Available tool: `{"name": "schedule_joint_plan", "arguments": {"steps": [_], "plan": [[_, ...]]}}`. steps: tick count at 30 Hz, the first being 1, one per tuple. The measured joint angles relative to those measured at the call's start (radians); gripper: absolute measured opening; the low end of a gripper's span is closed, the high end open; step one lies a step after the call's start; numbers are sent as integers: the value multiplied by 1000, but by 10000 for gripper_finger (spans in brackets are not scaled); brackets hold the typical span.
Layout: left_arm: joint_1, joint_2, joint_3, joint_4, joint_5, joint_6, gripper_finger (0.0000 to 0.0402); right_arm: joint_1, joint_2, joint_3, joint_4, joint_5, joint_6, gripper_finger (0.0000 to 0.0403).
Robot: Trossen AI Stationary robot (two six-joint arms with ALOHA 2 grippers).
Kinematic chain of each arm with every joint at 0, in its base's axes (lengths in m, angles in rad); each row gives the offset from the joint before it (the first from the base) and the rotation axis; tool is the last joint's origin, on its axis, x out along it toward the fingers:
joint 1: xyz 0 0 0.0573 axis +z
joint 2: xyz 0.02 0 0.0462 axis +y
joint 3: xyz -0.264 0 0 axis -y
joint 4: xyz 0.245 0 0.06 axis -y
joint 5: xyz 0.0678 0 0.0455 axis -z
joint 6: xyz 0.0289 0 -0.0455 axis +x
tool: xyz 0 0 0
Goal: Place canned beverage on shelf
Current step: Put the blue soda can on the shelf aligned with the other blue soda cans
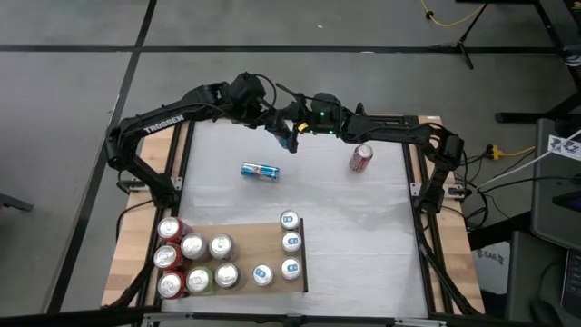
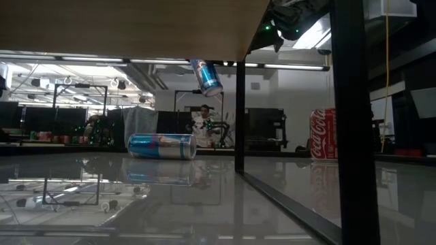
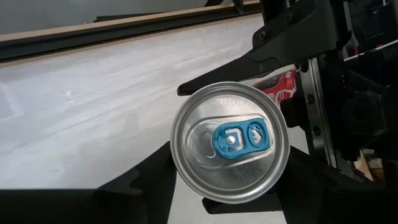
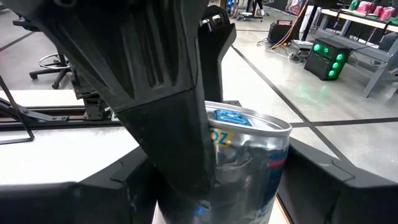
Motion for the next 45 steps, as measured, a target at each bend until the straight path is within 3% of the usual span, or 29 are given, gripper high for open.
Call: {"name": "schedule_joint_plan", "arguments": {"steps": [21,35,45], "plan": [[0,0,0,17,-12,0,207,0,0,0,-4,0,0,276],[0,0,-1,19,-21,0,207,-1,0,0,-20,-1,53,376],[2,-33,0,-1,-54,0,207,-1,-27,0,-123,0,48,386]]}}
